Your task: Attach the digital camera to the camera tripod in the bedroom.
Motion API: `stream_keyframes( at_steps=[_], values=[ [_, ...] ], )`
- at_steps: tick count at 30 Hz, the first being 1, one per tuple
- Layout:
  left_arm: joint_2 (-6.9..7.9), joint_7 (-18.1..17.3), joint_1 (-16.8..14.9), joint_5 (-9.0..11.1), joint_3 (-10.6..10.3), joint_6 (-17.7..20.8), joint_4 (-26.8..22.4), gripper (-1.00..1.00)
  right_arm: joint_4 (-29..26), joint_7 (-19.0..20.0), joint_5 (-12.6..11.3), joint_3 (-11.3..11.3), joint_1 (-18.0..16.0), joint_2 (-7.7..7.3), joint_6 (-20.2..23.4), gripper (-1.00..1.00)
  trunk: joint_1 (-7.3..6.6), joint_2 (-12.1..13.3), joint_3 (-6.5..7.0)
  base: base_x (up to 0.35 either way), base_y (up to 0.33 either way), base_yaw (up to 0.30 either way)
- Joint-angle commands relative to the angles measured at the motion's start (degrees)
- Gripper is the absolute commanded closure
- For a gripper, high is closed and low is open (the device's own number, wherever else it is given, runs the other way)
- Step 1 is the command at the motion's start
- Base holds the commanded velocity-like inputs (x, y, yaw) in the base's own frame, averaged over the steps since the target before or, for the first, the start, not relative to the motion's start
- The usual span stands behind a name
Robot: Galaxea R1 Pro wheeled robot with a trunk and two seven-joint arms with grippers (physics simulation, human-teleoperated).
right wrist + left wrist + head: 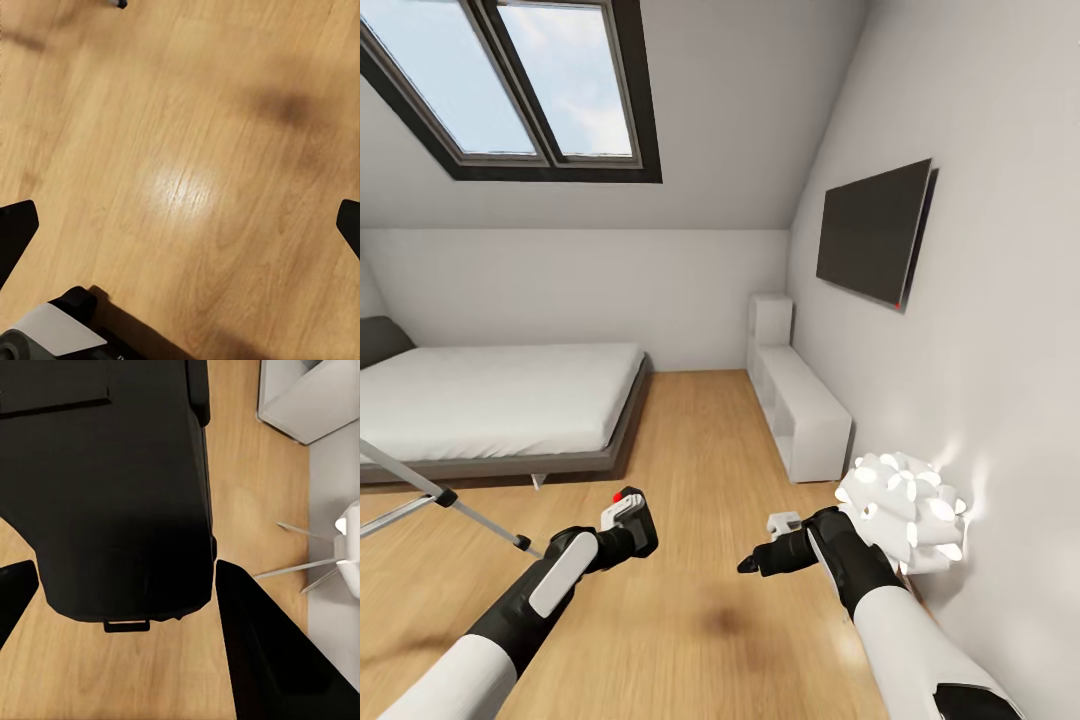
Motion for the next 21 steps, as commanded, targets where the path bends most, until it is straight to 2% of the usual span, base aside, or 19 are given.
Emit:
stream_keyframes(
  at_steps=[1, 6, 21],
  values=[
    [0.07, 0.44, -0.06, 0.42, -0.22, 0.05, -0.12, 1.00, -0.07, 0.49, 0.60, -0.44, -0.04, 0.09, 0.20, -1.00, 0.00, -0.04, -0.07, 0.000, 0.000, 0.000],
    [0.08, 0.40, -0.07, 0.42, -0.24, 0.05, -0.07, 1.00, -0.07, 0.49, 0.59, -0.44, -0.04, 0.09, 0.16, -1.00, 0.00, -0.04, -0.07, 0.000, 0.000, 0.000],
    [0.10, -0.15, -0.05, 0.39, -0.33, 0.13, 0.56, 1.00, 0.09, 0.62, 0.47, -0.45, -0.04, 0.07, 0.21, -1.00, -3.30, 5.98, 2.63, 0.000, 0.000, 0.000]
  ],
)
